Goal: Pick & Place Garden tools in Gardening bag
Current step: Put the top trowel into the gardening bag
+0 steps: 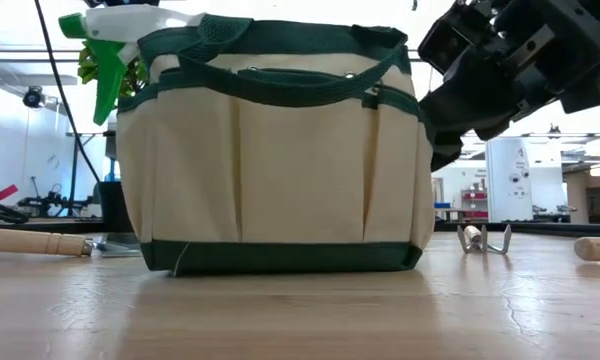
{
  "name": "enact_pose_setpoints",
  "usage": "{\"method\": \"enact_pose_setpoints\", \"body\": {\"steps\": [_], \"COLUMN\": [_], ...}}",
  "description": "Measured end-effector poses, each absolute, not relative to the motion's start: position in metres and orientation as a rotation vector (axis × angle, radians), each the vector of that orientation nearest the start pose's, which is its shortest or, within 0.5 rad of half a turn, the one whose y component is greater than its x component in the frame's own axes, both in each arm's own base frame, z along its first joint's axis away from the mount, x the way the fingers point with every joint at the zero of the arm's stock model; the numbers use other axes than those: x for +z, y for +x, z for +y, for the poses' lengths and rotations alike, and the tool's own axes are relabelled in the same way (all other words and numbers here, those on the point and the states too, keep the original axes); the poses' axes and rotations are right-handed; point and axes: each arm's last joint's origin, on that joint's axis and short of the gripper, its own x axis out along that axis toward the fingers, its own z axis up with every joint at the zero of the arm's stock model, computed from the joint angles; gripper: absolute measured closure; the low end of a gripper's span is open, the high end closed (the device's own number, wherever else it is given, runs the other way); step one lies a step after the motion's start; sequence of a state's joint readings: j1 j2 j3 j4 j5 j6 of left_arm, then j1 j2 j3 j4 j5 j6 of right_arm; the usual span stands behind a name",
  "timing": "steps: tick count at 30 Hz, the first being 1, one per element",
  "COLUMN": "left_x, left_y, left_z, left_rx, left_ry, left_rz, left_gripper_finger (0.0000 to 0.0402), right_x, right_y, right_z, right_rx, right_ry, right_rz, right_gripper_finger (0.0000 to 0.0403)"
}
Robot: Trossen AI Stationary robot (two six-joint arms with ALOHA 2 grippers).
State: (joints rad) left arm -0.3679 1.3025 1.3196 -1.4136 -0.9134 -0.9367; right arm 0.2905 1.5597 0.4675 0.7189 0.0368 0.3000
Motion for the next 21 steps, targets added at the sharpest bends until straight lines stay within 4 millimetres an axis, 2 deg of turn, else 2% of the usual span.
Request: {"method": "enact_pose_setpoints", "body": {"steps": [5,10,16,21], "left_x": [0.338,0.338,0.338,0.338], "left_y": [0.203,0.203,0.203,0.203], "left_z": [-0.054,-0.054,-0.054,-0.054], "left_rx": [0.884,0.883,0.883,0.883], "left_ry": [0.020,0.017,0.016,0.017], "left_rz": [0.777,0.775,0.774,0.775], "left_gripper_finger": [0.0241,0.0241,0.0241,0.0241], "right_x": [0.143,0.147,0.155,0.172], "right_y": [0.263,0.267,0.275,0.276], "right_z": [0.077,0.079,0.081,0.081], "right_rx": [0.188,0.184,0.158,0.156], "right_ry": [0.249,0.266,0.239,0.191], "right_rz": [0.411,0.419,0.550,0.623], "right_gripper_finger": [0.0231,0.0188,0.0154,0.0150]}}
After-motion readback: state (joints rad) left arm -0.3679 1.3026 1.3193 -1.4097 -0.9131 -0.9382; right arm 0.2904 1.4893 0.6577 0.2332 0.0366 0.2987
